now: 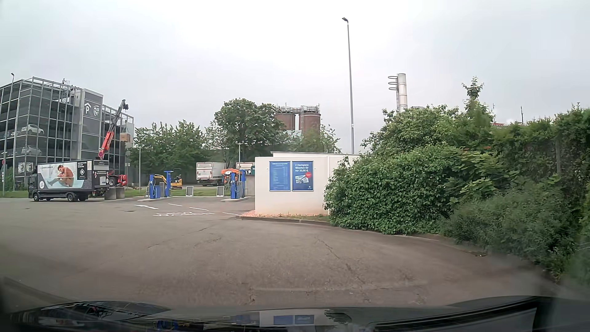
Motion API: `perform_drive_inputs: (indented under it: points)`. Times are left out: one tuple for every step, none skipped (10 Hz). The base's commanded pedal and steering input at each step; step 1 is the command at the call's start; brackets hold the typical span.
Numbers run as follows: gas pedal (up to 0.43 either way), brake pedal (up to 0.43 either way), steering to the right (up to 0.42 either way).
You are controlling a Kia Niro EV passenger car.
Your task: Follow the waypoints while adhering to traffic rules and regulations
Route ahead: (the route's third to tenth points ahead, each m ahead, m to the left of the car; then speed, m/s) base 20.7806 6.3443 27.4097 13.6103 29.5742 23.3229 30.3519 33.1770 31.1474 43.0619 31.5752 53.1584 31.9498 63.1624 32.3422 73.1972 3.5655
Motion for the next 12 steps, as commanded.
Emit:
perform_drive_inputs:
  points:
    - [0.000,0.000,-0.097]
    - [0.000,0.000,-0.108]
    - [0.000,0.000,-0.112]
    - [0.000,0.000,-0.112]
    - [0.000,0.000,-0.113]
    - [0.000,0.000,-0.114]
    - [0.000,0.000,-0.117]
    - [0.000,0.000,-0.122]
    - [0.000,0.000,-0.135]
    - [0.000,0.000,-0.145]
    - [0.000,0.000,-0.148]
    - [0.000,0.000,-0.149]
